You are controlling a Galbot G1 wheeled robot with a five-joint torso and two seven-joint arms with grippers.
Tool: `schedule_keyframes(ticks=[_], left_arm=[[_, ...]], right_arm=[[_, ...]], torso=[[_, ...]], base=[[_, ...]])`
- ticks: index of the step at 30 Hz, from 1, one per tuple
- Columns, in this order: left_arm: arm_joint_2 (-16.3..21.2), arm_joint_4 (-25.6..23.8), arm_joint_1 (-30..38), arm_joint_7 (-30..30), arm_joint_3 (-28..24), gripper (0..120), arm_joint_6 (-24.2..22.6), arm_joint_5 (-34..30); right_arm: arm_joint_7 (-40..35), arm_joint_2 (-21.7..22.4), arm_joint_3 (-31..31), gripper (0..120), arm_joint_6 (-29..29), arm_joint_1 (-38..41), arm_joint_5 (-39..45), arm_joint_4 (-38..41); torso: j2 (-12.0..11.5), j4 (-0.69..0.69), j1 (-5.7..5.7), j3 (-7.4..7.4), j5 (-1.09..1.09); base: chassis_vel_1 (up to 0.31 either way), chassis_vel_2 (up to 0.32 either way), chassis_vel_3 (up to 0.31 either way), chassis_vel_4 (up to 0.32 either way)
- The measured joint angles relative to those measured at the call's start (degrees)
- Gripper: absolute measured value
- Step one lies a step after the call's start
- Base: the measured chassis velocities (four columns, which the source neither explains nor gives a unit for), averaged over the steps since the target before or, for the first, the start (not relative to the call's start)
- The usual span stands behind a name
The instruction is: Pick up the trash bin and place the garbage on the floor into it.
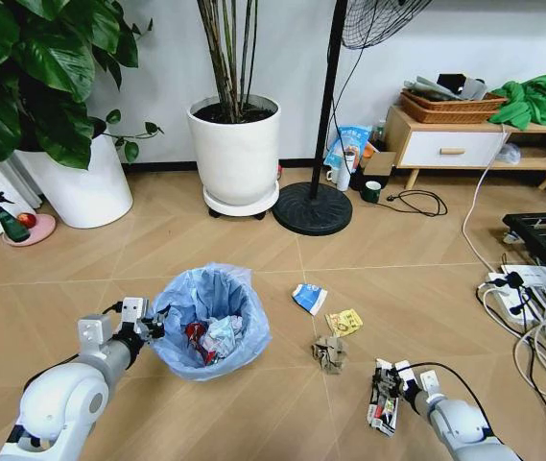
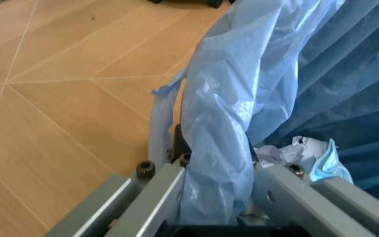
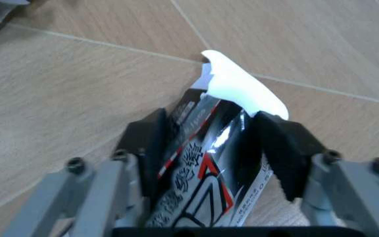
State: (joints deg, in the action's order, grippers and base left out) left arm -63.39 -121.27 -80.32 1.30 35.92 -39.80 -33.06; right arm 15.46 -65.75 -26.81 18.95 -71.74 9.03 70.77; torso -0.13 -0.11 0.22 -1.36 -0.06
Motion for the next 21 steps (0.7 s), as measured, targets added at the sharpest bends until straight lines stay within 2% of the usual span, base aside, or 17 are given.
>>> schedule_keyframes(ticks=[2, 5, 21], left_arm=[[0.01, 0.02, 0.00, -0.02, 0.02, 0, 0.02, 0.00], [0.04, 0.04, 0.06, -0.07, 0.07, 0, 0.06, 0.00], [-0.10, 0.29, 0.22, -0.32, 0.28, 0, 0.29, 0.05]], right_arm=[[-0.18, -0.02, -0.02, 46, 0.00, -0.05, 0.09, 0.07], [-0.59, -0.17, -0.18, 33, 0.03, -0.14, 0.22, 0.15], [-2.19, 0.38, -0.41, 1, 1.54, -1.04, 2.54, 2.43]], torso=[[0.00, 0.00, 0.00, 0.00, 0.00], [-0.01, -0.01, 0.00, -0.01, 0.00], [-0.03, -0.04, 0.01, -0.03, 0.06]], base=[[0.000, 0.000, 0.000, 0.000], [0.000, 0.000, 0.000, 0.000], [0.000, 0.000, 0.000, 0.000]])
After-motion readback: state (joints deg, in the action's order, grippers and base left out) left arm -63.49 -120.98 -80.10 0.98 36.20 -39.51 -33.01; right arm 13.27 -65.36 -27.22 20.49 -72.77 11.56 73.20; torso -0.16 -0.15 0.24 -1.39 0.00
